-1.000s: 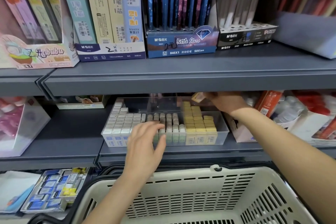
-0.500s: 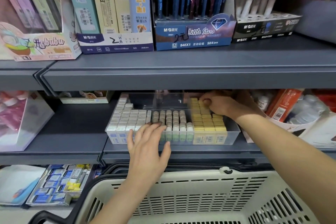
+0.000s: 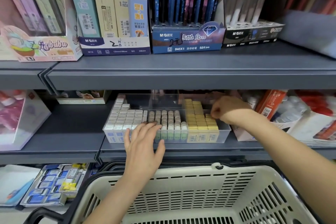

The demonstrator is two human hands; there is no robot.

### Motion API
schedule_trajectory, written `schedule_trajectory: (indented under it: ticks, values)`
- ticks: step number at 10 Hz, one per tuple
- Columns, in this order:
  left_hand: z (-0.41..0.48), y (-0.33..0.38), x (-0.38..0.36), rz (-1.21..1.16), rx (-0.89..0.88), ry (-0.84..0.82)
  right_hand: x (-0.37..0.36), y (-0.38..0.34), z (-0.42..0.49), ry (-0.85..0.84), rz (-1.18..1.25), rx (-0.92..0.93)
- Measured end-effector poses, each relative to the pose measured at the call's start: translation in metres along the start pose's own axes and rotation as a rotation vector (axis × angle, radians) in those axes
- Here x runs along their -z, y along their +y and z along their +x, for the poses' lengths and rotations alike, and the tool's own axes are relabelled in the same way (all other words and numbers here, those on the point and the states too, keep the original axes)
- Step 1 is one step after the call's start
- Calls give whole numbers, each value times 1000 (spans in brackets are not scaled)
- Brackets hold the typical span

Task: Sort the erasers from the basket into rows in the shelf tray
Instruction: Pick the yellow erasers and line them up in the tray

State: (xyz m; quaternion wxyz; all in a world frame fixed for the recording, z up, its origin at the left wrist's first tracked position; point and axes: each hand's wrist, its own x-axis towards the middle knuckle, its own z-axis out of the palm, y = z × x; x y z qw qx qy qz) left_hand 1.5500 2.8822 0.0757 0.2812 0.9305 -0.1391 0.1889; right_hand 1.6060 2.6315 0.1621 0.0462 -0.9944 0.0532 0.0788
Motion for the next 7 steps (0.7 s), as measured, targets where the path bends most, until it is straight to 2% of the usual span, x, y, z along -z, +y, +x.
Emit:
schedule_trajectory:
  ticks: [1,5,6,7]
  values:
    - [0,0,1,-21,10,4,-1,-5,-4,59,-54,1]
    - [-11,1,16,-56,30,-36,-2,3,-18,48,73,33]
    - [-19,7,27,-61,26,-43,3,-3,-33,68,41,74]
    - [-36,9,47,-110,35,-26,9,-3,-65,215,73,167]
